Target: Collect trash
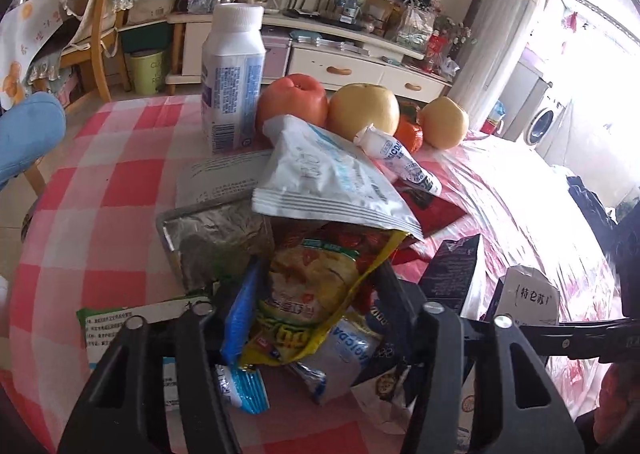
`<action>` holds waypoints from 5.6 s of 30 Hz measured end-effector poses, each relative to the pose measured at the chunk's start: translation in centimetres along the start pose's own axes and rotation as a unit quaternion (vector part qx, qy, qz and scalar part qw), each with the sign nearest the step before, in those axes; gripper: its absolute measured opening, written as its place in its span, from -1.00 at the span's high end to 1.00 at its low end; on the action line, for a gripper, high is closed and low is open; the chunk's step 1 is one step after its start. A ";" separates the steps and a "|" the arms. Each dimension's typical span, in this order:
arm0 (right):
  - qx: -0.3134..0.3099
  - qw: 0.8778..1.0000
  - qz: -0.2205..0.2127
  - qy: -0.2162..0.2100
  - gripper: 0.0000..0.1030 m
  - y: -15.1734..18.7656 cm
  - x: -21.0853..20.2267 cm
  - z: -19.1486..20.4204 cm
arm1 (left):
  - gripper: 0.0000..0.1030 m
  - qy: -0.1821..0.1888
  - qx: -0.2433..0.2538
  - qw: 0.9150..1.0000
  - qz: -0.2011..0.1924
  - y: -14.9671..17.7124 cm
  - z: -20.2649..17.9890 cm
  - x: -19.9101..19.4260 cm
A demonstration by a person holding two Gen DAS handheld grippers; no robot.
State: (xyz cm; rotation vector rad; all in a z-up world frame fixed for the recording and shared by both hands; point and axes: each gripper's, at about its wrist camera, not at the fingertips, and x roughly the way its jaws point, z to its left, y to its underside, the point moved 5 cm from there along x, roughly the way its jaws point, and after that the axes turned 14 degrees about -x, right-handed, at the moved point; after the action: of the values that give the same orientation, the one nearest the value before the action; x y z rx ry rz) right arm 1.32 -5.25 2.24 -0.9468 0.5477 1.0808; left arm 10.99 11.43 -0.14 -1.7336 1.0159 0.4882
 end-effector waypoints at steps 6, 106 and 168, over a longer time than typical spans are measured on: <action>0.007 1.000 -0.021 -0.013 0.41 -0.4 -1.2 0.2 | 0.09 -0.008 -0.017 1.000 -0.001 0.4 0.1 -0.4; -0.271 0.925 -0.204 -0.173 -0.74 2.2 -20.7 34.0 | -0.33 0.012 -0.195 0.976 -0.094 1.7 14.3 -17.3; -0.039 0.994 -0.025 -0.098 -0.15 -9.4 2.0 0.3 | -0.55 -0.245 -0.207 0.946 -0.040 2.4 9.4 -3.6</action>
State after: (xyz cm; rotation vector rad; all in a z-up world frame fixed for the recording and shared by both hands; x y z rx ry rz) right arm 10.70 -5.48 4.36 -0.9059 0.3211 1.1428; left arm 8.33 21.14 -2.67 -1.8684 0.5027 1.0779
